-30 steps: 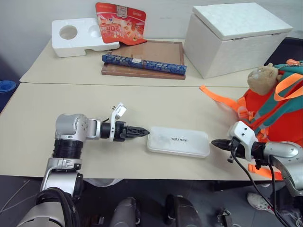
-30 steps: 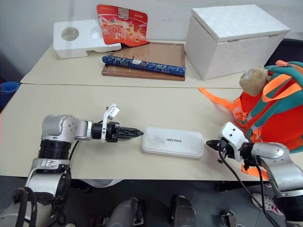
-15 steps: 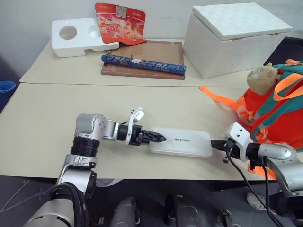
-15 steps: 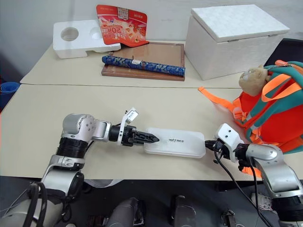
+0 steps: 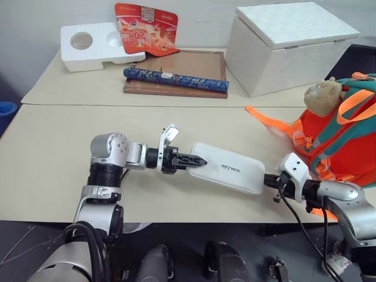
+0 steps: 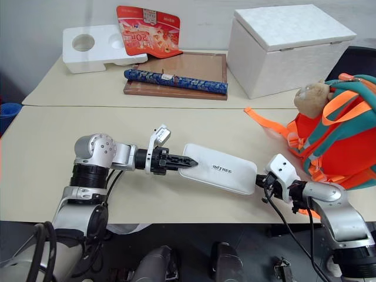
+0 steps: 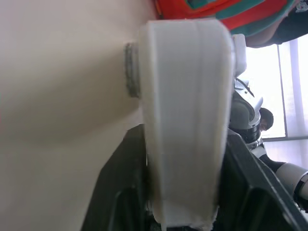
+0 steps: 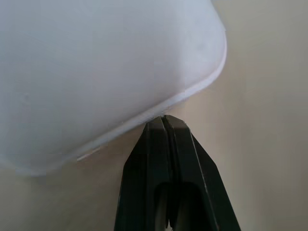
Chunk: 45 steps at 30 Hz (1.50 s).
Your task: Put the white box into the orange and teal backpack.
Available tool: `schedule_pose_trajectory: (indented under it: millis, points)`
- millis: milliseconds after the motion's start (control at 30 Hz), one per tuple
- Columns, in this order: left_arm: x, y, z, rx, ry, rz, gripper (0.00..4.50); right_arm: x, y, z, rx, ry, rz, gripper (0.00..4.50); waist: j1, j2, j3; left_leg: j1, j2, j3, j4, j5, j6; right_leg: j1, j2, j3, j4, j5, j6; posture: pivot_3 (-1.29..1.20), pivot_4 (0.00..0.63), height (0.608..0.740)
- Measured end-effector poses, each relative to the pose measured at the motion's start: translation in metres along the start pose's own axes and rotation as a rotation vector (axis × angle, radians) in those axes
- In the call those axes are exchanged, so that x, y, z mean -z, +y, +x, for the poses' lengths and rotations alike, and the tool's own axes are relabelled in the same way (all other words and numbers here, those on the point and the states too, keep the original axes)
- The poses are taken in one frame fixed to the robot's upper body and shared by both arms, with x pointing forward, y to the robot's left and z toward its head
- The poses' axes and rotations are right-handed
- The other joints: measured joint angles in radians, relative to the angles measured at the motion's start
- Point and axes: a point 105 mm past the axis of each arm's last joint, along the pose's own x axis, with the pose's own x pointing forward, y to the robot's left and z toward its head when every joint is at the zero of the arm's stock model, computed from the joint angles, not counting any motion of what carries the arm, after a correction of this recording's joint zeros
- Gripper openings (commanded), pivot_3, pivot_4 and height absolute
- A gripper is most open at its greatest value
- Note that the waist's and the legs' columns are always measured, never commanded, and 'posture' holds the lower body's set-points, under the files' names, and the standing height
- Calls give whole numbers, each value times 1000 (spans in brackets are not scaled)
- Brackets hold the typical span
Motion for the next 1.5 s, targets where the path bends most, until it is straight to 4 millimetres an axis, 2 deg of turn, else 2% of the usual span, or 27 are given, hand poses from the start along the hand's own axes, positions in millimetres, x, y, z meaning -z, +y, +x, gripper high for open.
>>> schedule_pose_trajectory:
  millis: [267, 333, 467, 567, 733, 767, 833, 900, 1067, 1133, 1233, 1333, 1433, 1500]
  points:
    - [8, 5, -2, -11, -11, -3, 1315, 2, 8, -8, 12, 5, 24, 0, 4, 0, 0, 0, 0, 0, 0, 0, 0, 0, 0, 0, 0, 0, 0, 0, 150, 740]
    - [6, 3, -6, -2, -30, 9, 1315, 0, 10, -15, 18, -9, 45, 351, 2, 0, 0, 0, 0, 0, 0, 0, 0, 0, 0, 0, 0, 0, 0, 0, 150, 740]
    - [5, -27, -47, 94, -107, 161, 1315, 2, -3, -57, 117, -17, 149, 1550, -2, 0, 0, 0, 3, 0, -1, -1, -3, 0, -1, 1, 0, -1, -1, 0, 150, 740]
    - [0, -47, -66, 140, -168, 268, 1315, -8, -7, -90, 177, -76, 254, 2611, 2, 0, 0, 2, 3, 0, -1, -2, -3, 1, -1, 1, 0, -1, -2, 0, 150, 740]
    - [-12, -55, -98, 91, -281, 352, 1315, -36, -35, -148, 380, -213, 376, 4248, 3, 0, 0, 3, 3, -1, -1, -3, -3, 1, -2, 2, 0, -1, -3, 0, 150, 740]
    - [-14, -57, -103, 88, -300, 366, 1315, -40, -41, -156, 414, -239, 399, 4424, 3, 0, 0, 3, 3, 0, -1, -3, -2, 1, -2, 2, 0, -1, -3, 0, 150, 740]
    - [-19, -63, -110, 74, -322, 402, 1315, -46, -51, -163, 459, -292, 444, 4424, 2, 0, 0, 3, 3, 0, -2, -3, -3, 1, -2, 2, -1, -1, -3, 0, 150, 740]
    - [-23, -62, -112, 35, -329, 436, 1315, -54, -55, -158, 470, -338, 481, 4424, -1, 0, 0, 3, 3, 0, -3, -3, -3, 1, -2, 3, -1, -2, -3, 0, 150, 740]
    - [-30, -43, -104, -58, -311, 434, 1315, -63, -67, -130, 518, -371, 523, 4424, -1, 0, 0, 1, 2, 1, -3, -3, -3, -1, -2, 3, 0, -2, -3, 0, 150, 740]
    - [-36, -46, -105, -59, -330, 447, 1315, -65, -73, -116, 531, -411, 568, 4424, -3, 0, 0, 1, 3, 0, -3, -3, -3, -1, -1, 2, -1, -2, -3, 0, 150, 740]
    - [-39, -50, -106, -58, -339, 482, 1315, -63, -72, -96, 508, -406, 609, 4424, -6, 1, 0, 0, 2, 1, -3, -3, -3, -2, 0, 2, 0, -2, -3, 0, 150, 740]
    - [-40, -50, -106, -67, -344, 485, 1315, -70, -78, -84, 530, -446, 603, 4424, -18, 1, 0, 0, 1, 1, -3, -2, -2, -2, 1, 2, 0, -1, -2, 0, 150, 740]
    - [-40, -50, -107, -73, -350, 495, 1315, -66, -88, -76, 580, -481, 611, 3787, -24, 1, 0, 0, 1, 1, -3, -2, -2, -2, 2, 2, 0, -1, -2, 0, 150, 740]
    - [-42, -50, -110, -91, -363, 506, 1315, -64, -90, -71, 580, -483, 593, 3166, -24, 1, 0, 0, 1, 2, -3, -2, -2, -2, 2, 2, 0, -1, -2, 0, 150, 740]
